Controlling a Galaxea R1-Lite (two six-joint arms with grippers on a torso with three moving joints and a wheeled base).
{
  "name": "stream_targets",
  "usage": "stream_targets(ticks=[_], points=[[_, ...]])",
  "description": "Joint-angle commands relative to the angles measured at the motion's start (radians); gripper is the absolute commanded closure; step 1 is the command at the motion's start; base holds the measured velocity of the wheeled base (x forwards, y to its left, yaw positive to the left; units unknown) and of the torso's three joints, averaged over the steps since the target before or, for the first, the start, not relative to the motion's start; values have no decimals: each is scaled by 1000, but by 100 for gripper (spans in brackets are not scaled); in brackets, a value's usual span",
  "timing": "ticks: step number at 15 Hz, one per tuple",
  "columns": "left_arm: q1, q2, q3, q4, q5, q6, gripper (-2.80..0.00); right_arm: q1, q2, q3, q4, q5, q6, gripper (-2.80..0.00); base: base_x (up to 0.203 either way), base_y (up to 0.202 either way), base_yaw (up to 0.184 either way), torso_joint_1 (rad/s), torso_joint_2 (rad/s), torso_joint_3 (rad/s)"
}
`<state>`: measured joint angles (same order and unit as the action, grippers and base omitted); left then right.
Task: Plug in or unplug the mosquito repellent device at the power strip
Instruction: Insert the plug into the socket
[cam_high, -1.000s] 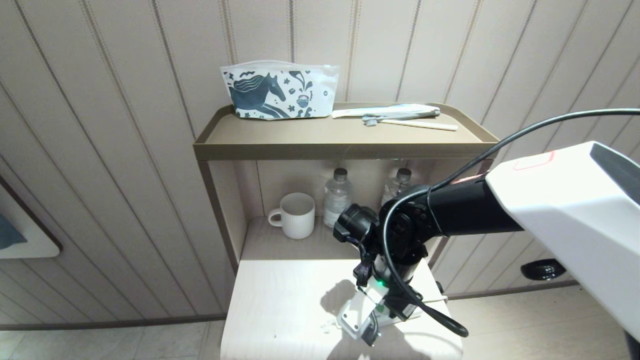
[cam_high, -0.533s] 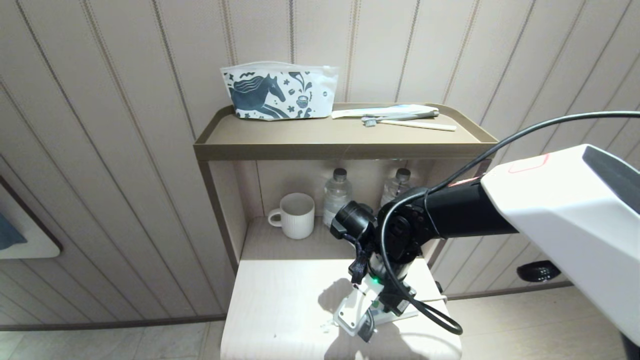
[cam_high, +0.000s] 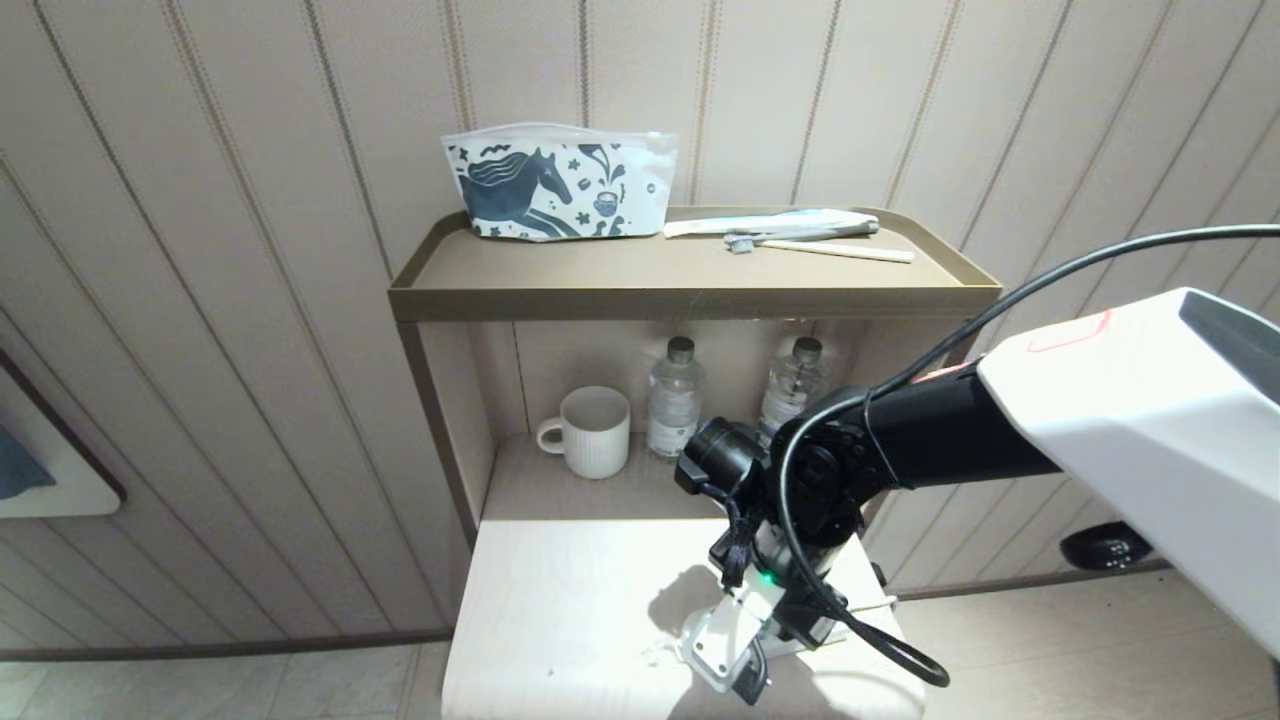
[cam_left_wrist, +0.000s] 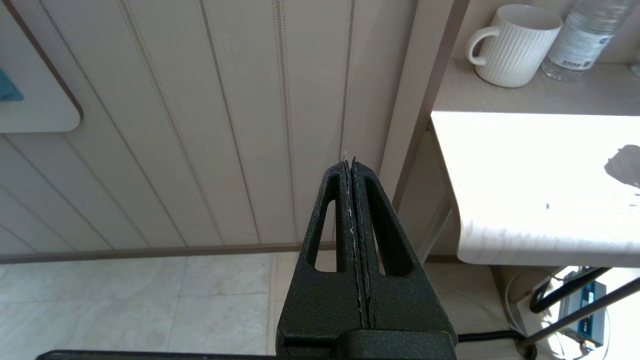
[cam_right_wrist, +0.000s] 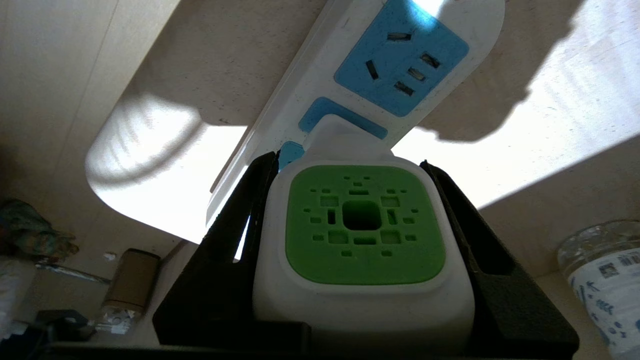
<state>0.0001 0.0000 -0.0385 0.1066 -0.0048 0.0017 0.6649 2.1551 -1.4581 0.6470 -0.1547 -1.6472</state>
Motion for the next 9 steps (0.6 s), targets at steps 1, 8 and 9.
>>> stream_targets(ticks=[1,8,9], points=[[0,2,-1,1,0,0,0,-4,6,6,-8,6,-9,0,0,0,0,0,0,0],[1,2,-1,1,0,0,0,-3,47,40,-101,28,-7,0,0,0,0,0,0,0],[1,2,0,1,0,0,0,-4,49,60,-133,34,-6,0,0,0,0,0,0,0]])
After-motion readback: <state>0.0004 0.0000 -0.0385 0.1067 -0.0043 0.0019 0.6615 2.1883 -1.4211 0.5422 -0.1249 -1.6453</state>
